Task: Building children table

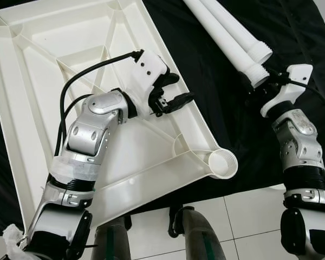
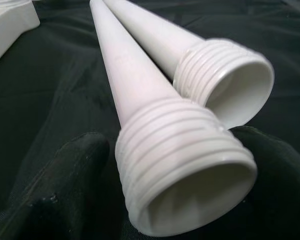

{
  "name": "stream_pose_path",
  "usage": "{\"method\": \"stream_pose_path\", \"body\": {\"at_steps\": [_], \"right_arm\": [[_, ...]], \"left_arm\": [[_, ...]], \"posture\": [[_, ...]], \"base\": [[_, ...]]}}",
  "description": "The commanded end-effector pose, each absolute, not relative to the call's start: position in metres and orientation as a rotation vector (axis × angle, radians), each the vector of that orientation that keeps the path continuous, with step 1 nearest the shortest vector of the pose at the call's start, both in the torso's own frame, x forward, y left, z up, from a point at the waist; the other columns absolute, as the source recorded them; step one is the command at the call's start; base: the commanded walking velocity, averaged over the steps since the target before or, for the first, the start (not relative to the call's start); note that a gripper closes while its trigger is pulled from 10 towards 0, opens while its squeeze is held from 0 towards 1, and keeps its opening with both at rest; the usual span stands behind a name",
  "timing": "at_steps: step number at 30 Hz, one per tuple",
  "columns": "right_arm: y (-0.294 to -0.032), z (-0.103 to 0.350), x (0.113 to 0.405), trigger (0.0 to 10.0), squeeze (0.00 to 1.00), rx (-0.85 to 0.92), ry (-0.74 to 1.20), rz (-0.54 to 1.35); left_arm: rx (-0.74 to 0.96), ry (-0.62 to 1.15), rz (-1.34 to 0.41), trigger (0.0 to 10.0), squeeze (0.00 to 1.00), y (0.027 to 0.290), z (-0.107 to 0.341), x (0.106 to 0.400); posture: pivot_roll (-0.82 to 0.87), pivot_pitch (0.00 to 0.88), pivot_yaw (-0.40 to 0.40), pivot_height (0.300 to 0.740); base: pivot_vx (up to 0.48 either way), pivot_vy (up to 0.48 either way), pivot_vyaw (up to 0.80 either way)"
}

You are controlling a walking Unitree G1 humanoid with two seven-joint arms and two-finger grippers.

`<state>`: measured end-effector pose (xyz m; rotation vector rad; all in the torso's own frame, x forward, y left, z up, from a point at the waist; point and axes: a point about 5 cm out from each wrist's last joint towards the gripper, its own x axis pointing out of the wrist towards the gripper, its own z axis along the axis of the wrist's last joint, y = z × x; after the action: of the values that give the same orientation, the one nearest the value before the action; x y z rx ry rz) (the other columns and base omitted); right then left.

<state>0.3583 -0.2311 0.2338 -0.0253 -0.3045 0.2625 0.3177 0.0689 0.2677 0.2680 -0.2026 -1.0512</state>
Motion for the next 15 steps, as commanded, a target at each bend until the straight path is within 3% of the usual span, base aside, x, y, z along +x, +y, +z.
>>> {"method": "stream_pose_path", "body": {"at_steps": [1, 14, 15], "right_arm": [[-0.234, 0.229, 0.358, 10.0, 0.0, -0.033, -0.278, 0.267], [-0.227, 0.244, 0.372, 10.0, 0.0, -0.063, -0.301, 0.337], [-0.226, 0.245, 0.375, 0.7, 0.0, -0.051, -0.296, 0.349]], "left_arm": [[0.253, -0.195, -1.004, 10.0, 0.0, 0.068, 0.264, 0.317], [0.253, -0.176, -0.988, 10.0, 0.0, 0.068, 0.269, 0.314], [0.254, -0.175, -0.986, 10.0, 0.0, 0.068, 0.269, 0.313]], "posture": [[0.13, 0.392, -0.055, 0.74], [0.15, 0.435, -0.049, 0.74], [0.15, 0.436, -0.049, 0.74]], "base": [[0.0, 0.0, 0.0], [0.0, 0.0, 0.0], [0.0, 0.0, 0.0]]}}
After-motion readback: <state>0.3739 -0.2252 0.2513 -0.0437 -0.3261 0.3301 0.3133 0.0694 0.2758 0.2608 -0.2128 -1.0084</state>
